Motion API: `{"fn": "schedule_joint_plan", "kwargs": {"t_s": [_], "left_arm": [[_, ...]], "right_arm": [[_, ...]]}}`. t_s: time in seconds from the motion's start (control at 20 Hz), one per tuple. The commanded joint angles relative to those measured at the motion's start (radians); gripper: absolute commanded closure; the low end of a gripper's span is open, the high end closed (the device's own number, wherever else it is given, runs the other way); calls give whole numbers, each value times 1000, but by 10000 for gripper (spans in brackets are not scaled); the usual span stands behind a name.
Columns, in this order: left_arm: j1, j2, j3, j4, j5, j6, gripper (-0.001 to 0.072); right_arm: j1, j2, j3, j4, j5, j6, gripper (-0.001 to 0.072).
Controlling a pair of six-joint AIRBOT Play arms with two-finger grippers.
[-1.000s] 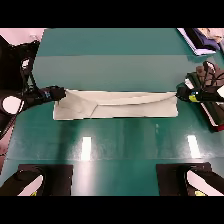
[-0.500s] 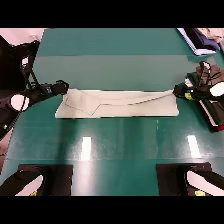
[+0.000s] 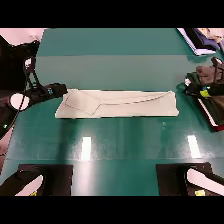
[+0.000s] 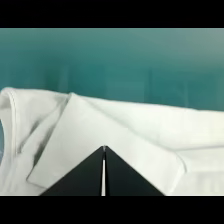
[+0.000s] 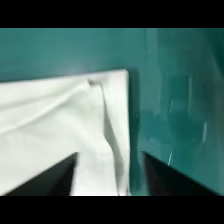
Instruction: Fold the shirts.
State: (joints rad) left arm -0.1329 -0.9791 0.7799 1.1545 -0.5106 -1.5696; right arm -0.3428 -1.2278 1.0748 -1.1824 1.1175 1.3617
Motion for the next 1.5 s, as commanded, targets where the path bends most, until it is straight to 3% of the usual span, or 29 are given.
{"fn": "schedule_joint_plan", "kwargs": {"t_s": [0.0,0.35,0.55,0.6,0.75,0.9,0.95,1.05,1.1,1.25,1.45], "left_arm": [[1,0,1,-8,-97,6,676],[1,0,1,-15,-228,5,676],[0,-1,1,-47,-234,6,683],[0,-1,1,-50,-236,6,683],[0,-2,1,-92,-241,6,683],[0,-2,1,-135,-244,10,684],[-1,-2,1,-154,-244,29,684],[-38,-4,2,-167,-225,37,685],[-69,-15,8,-168,-220,35,685],[-192,-124,95,-167,-222,37,685],[-343,-399,355,-167,-228,61,685]], "right_arm": [[-156,-122,37,174,241,-150,49],[-212,-367,37,314,260,-272,55],[-202,-426,37,380,253,-299,96],[-191,-430,37,377,245,-303,133],[-130,-433,37,378,203,-314,139],[-71,-433,37,378,163,-315,281],[-58,-433,37,379,154,-315,285],[-41,-432,37,382,155,-334,631],[-39,-430,37,391,168,-354,693],[-39,-380,37,486,204,-386,695],[-2,-212,37,573,228,-383,696]]}}
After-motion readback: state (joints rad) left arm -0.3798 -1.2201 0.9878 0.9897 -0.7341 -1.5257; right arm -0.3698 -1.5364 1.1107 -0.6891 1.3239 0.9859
